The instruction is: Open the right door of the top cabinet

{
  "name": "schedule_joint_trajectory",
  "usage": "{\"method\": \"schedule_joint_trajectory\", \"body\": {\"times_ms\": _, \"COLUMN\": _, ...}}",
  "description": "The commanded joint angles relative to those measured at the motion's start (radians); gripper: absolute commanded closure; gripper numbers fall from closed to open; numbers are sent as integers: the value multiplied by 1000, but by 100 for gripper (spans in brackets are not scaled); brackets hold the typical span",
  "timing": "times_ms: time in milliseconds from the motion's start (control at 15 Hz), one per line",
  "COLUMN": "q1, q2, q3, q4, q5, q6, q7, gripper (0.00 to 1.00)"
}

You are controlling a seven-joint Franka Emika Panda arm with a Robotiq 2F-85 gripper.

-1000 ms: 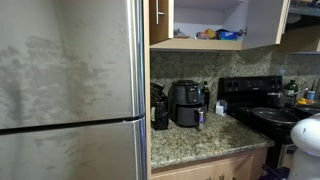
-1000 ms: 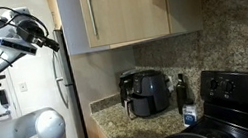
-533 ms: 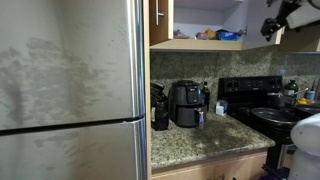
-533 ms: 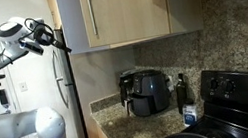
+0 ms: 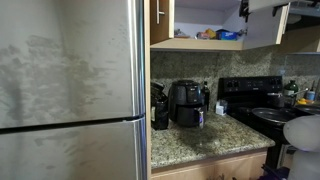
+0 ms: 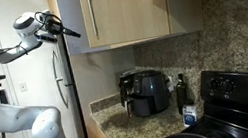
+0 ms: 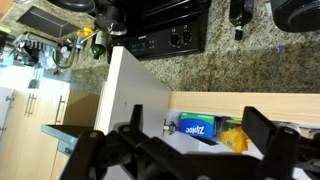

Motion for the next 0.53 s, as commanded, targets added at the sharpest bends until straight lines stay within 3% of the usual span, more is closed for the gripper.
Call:
{"method": "schedule_joint_trajectory", "body": {"times_ms": 0, "q1": -11, "q2": 70, "q3": -36, "q4": 14, "q5": -5, "q6": 16, "q7": -18, "gripper": 0}}
{"method": "schedule_joint_trajectory", "body": {"times_ms": 467, "q1": -51, "q2": 285, "q3": -194, "q4": 120, "q5": -28, "q6": 108, "q7": -6, "gripper": 0}}
